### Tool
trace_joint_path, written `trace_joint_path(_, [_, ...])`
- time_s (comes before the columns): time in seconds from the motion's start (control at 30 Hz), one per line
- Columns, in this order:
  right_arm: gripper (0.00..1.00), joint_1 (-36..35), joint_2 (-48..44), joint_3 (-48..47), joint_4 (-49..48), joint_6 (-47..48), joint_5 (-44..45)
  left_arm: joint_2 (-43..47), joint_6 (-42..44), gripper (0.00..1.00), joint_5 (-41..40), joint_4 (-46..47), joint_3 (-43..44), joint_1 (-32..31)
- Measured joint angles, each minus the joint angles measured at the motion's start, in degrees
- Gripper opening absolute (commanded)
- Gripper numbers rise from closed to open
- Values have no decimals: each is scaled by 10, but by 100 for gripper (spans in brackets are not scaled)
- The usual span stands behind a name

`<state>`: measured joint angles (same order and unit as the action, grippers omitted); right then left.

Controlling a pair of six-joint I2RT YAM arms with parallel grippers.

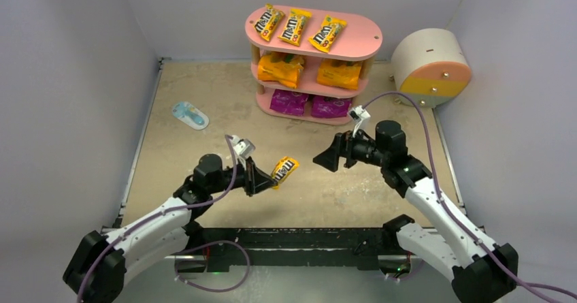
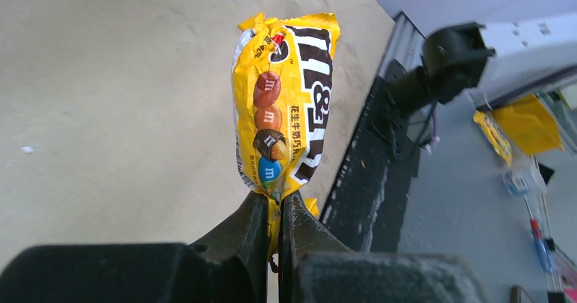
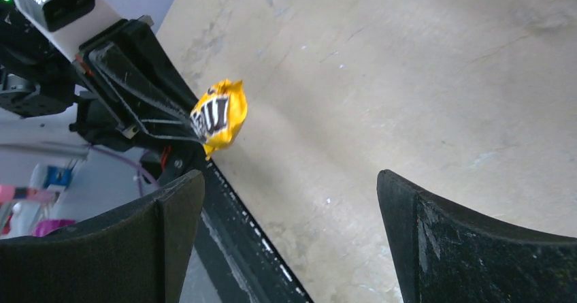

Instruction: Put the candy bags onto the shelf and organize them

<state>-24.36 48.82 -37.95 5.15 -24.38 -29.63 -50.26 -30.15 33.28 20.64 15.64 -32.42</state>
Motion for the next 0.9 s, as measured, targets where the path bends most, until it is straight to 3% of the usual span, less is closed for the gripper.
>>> trace_joint_path(0.17, [91,0,49,-15,-4,-13,-83,47,30,0,12,-14,-13,-52])
trace_joint_path(0.33, [90,-7,127,-17,-29,-50,-158,-7,68,0,12,-30,15,-84])
trace_joint_path(0.43, [84,-29,156,-20,-28,-58,-170,-45,80,0,12,-26,34,-97])
trace_joint_path(0.63, [64,-94,206,-59,-2,-51,-183,-80,91,0,14,-8,45,-107])
trace_joint_path(0.9, [56,-96,213,-65,19,-45,-185,-76,109,0,17,-6,49,-110])
